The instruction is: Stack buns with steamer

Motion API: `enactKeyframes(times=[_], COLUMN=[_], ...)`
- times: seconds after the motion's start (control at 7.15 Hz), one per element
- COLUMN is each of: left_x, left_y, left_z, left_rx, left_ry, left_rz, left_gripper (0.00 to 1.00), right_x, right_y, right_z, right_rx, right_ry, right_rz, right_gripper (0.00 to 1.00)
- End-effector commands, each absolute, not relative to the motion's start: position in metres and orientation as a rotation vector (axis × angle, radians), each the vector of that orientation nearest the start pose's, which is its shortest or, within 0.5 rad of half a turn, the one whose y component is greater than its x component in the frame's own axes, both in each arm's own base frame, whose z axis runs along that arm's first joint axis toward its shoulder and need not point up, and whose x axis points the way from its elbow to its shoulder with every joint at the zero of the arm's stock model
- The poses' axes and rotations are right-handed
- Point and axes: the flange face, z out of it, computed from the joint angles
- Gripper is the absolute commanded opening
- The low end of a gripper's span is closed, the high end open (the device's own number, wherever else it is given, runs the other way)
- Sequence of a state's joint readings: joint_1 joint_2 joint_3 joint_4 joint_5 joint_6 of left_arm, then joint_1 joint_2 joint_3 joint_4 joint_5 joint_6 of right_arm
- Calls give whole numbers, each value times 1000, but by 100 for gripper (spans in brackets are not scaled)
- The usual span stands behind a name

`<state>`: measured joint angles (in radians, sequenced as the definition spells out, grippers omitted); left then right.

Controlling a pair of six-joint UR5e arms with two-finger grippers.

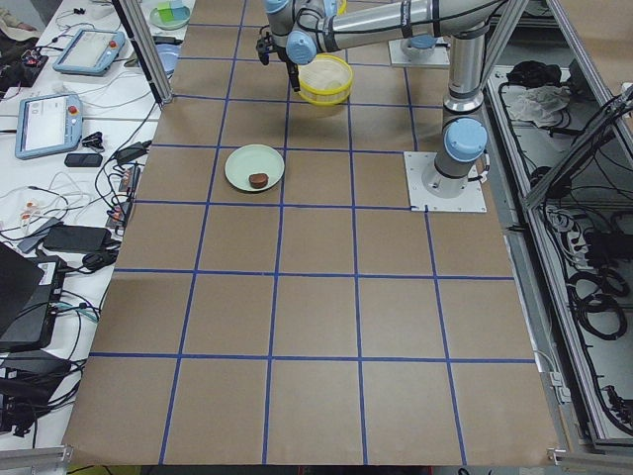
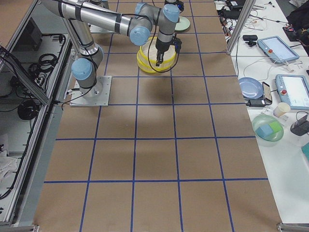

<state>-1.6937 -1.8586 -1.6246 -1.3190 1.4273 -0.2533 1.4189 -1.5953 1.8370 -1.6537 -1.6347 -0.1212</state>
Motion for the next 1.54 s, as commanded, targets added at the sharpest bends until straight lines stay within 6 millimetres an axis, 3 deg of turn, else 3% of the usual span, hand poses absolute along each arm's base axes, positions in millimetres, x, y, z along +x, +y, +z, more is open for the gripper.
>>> enactKeyframes(times=[0.0, 0.14, 0.28, 0.7, 1.12, 1.26, 1.4], left_x=[-116, -98, -89, -50, -16, -15, -15], left_y=[-593, -600, -604, -624, -635, -637, -638], left_z=[324, 316, 307, 251, 218, 210, 204], left_rx=[-80, -36, -35, -66, -36, -37, -31], left_ry=[3215, 3139, 3061, 2959, 2957, 2958, 2957], left_rz=[141, 114, 77, 43, 71, 81, 97], left_gripper=[100, 100, 98, 95, 86, 84, 76], right_x=[154, 177, 186, 189, 190, 190, 189], right_y=[-429, -412, -404, -415, -423, -426, -428], right_z=[336, 308, 297, 287, 280, 278, 274], right_rx=[68, 35, 35, 26, 19, 19, 21], right_ry=[3210, 3218, 3223, 3235, 3242, 3241, 3246], right_rz=[235, 217, 191, 126, 110, 95, 106], right_gripper=[0, 0, 0, 0, 0, 0, 0])
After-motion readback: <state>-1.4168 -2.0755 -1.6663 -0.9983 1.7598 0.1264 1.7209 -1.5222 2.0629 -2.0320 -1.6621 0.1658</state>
